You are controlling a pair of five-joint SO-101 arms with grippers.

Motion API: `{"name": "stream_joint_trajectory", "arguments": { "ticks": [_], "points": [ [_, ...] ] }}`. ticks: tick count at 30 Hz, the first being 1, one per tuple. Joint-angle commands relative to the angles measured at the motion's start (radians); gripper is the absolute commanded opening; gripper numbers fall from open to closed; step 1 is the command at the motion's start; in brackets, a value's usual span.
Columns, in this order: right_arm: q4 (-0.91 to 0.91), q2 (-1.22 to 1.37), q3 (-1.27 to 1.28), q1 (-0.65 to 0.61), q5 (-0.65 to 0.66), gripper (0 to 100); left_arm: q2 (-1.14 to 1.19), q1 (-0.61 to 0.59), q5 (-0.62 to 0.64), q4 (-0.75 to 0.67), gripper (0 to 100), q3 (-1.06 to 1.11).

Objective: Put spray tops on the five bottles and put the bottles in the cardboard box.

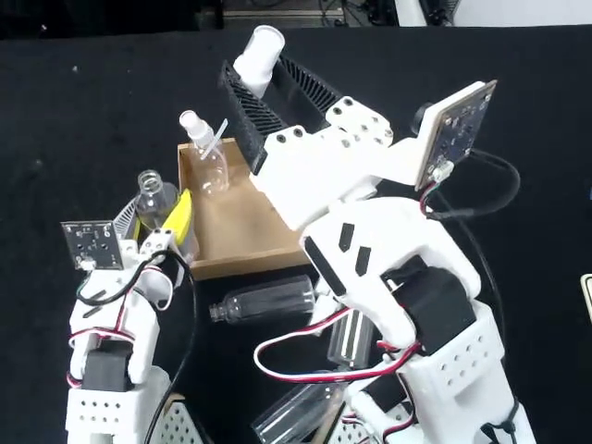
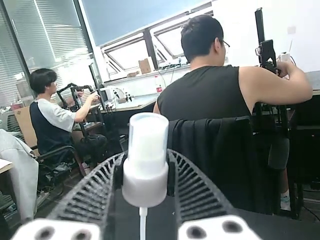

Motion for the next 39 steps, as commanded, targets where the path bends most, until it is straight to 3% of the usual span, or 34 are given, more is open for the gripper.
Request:
{"name": "stream_joint_trajectory", "arguments": {
  "ticks": [1, 5, 12, 18, 36, 39],
  "points": [
    [-0.029, 0.008, -0.005, 0.025, -0.002, 1.1, -0.014, 0.008, 0.008, -0.072, 3, -0.010],
    [-0.029, 0.008, -0.005, 0.023, -0.002, 1.1, -0.014, 0.027, 0.005, -0.133, 3, 0.010],
    [-0.031, 0.007, -0.005, 0.021, 0.000, 1.1, -0.009, 0.159, 0.003, -0.316, 3, 0.131],
    [0.005, 0.008, -0.012, 0.017, 0.087, 1.1, -0.011, 0.183, 0.002, -0.319, 3, 0.130],
    [0.063, 0.010, 0.013, -0.152, 0.239, 1.2, -0.009, 0.188, 0.000, -0.318, 3, 0.130],
    [0.006, 0.010, 0.051, -0.155, 0.241, 1.2, -0.009, 0.194, -0.075, -0.319, 3, 0.130]
  ]
}}
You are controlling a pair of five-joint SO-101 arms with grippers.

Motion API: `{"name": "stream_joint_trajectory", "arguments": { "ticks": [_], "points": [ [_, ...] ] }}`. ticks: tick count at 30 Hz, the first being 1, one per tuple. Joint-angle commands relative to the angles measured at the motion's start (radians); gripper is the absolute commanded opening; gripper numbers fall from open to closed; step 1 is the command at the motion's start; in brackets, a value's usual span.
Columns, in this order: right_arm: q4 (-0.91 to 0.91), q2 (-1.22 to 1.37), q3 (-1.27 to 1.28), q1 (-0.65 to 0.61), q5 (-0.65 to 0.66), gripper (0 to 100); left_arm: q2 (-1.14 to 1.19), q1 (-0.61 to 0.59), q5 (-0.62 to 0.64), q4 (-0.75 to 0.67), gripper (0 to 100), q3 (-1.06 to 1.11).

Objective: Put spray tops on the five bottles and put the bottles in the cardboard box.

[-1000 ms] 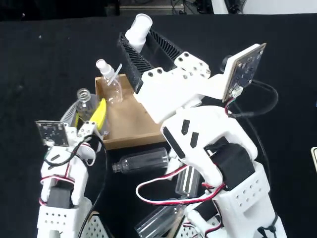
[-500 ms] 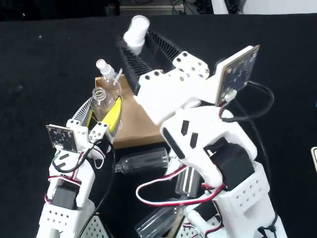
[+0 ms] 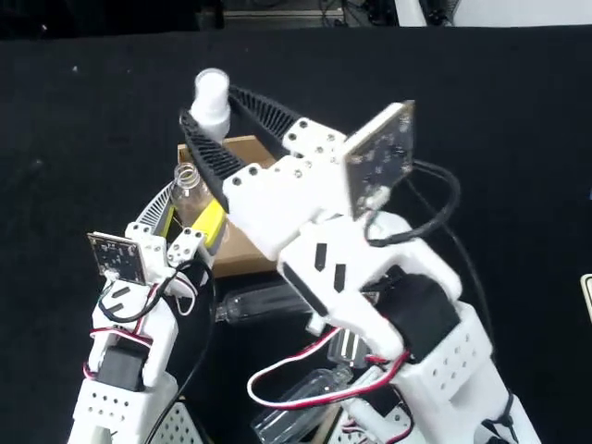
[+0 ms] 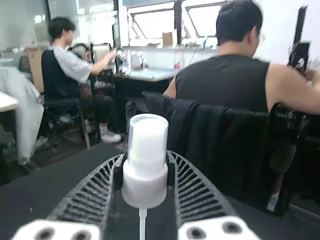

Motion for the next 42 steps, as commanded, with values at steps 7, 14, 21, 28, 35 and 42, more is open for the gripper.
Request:
{"name": "stream_joint_trajectory", "arguments": {
  "ticks": [7, 14, 21, 28, 35, 42],
  "points": [
    [-0.186, 0.010, 0.111, -0.020, 0.012, 1.2, -0.011, 0.013, -0.127, -0.025, 3, 0.025],
    [-0.189, 0.010, 0.111, -0.018, 0.014, 1.2, -0.011, 0.013, -0.101, -0.025, 3, 0.025],
    [-0.313, 0.012, 0.174, -0.017, 0.014, 1.2, -0.011, 0.013, -0.101, -0.025, 3, 0.025],
    [-0.348, 0.012, 0.205, -0.017, 0.035, 1.2, -0.011, 0.013, -0.101, -0.025, 3, 0.025],
    [-0.350, 0.079, 0.214, -0.018, 0.094, 1.2, -0.011, 0.012, -0.101, -0.025, 3, 0.025],
    [-0.325, 0.116, 0.217, -0.025, 0.089, 1.1, -0.011, 0.010, -0.101, -0.025, 3, 0.025]
  ]
}}
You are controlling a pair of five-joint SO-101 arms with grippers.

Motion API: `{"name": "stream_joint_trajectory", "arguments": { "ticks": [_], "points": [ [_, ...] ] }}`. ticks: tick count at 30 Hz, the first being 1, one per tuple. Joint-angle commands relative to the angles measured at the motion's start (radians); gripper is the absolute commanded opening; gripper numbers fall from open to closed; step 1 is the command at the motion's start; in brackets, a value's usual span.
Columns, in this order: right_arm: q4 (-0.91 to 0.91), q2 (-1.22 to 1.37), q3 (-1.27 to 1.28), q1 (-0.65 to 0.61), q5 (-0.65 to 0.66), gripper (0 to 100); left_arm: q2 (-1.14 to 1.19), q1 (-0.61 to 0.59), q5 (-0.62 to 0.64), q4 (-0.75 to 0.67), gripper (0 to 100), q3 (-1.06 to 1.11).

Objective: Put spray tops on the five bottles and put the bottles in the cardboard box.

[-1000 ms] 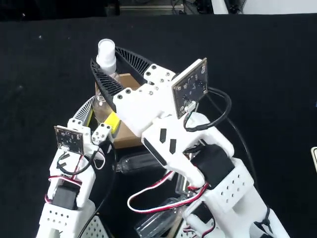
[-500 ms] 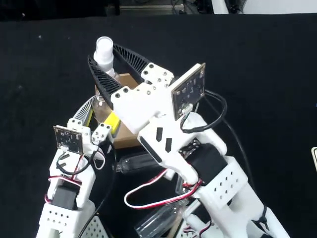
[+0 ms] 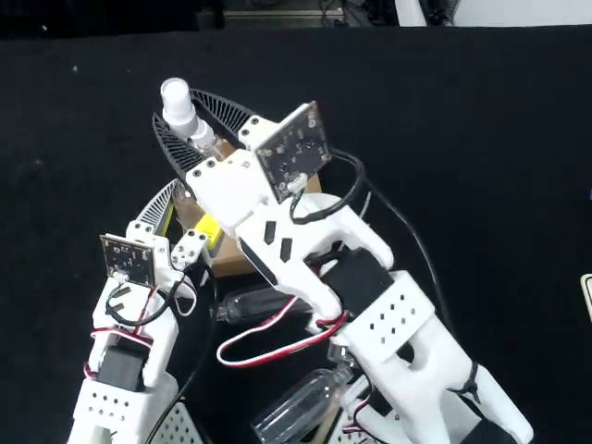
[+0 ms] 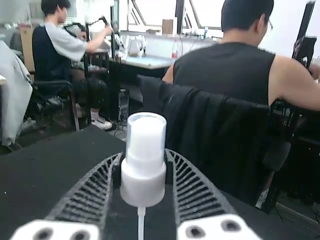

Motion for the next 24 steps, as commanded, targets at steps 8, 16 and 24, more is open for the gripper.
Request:
{"name": "stream_joint_trajectory", "arguments": {
  "ticks": [8, 16, 24],
  "points": [
    [0.201, -0.001, -0.010, -0.054, 0.006, 14.2, -0.011, 0.007, 0.009, -0.025, 3, 0.025],
    [0.361, -0.002, -0.153, -0.051, 0.006, 21.7, -0.011, 0.002, 0.009, -0.023, 3, 0.025],
    [0.787, -0.079, -0.397, 0.147, 0.014, 15.8, -0.011, -0.002, 0.002, -0.018, 3, 0.025]
  ]
}}
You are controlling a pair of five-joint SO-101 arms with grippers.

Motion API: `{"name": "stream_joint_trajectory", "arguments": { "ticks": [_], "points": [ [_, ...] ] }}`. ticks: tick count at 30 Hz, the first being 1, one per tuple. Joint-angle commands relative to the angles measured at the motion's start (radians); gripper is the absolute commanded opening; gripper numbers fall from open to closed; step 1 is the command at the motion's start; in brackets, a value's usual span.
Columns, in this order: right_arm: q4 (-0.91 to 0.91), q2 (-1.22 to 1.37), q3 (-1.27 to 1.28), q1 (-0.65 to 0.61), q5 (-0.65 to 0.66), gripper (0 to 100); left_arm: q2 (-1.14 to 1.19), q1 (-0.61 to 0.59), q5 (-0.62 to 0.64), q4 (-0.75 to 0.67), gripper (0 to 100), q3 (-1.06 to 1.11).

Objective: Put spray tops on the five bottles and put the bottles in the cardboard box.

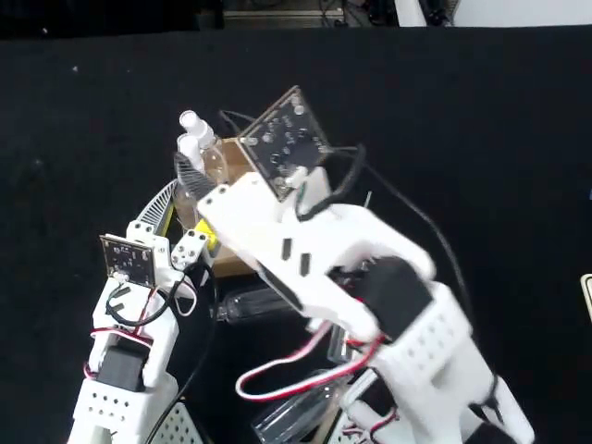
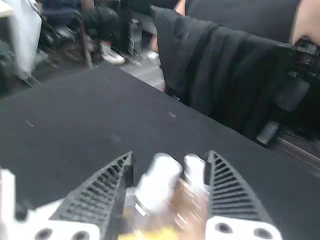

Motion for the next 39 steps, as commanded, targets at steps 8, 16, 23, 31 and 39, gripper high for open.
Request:
{"name": "stream_joint_trajectory", "arguments": {
  "ticks": [8, 16, 23, 31, 39],
  "points": [
    [0.152, -0.182, 0.271, 0.614, 0.012, 13.3, -0.011, -0.002, 0.008, -0.072, 3, 0.024],
    [-0.279, -0.242, 0.788, 0.635, -0.054, 13.2, -0.009, -0.240, 0.008, -0.169, 3, 0.024],
    [-0.405, -0.240, 0.940, 0.591, -0.137, 13.1, 0.005, -0.504, 0.009, -0.253, 3, 0.024],
    [-0.414, -0.240, 0.975, 0.552, -0.135, 13.1, 0.390, -0.657, 0.002, -0.646, 3, 0.030],
    [-0.414, -0.240, 0.984, 0.554, -0.135, 13.1, 0.930, -0.808, 0.000, -1.013, 3, -0.073]
  ]
}}
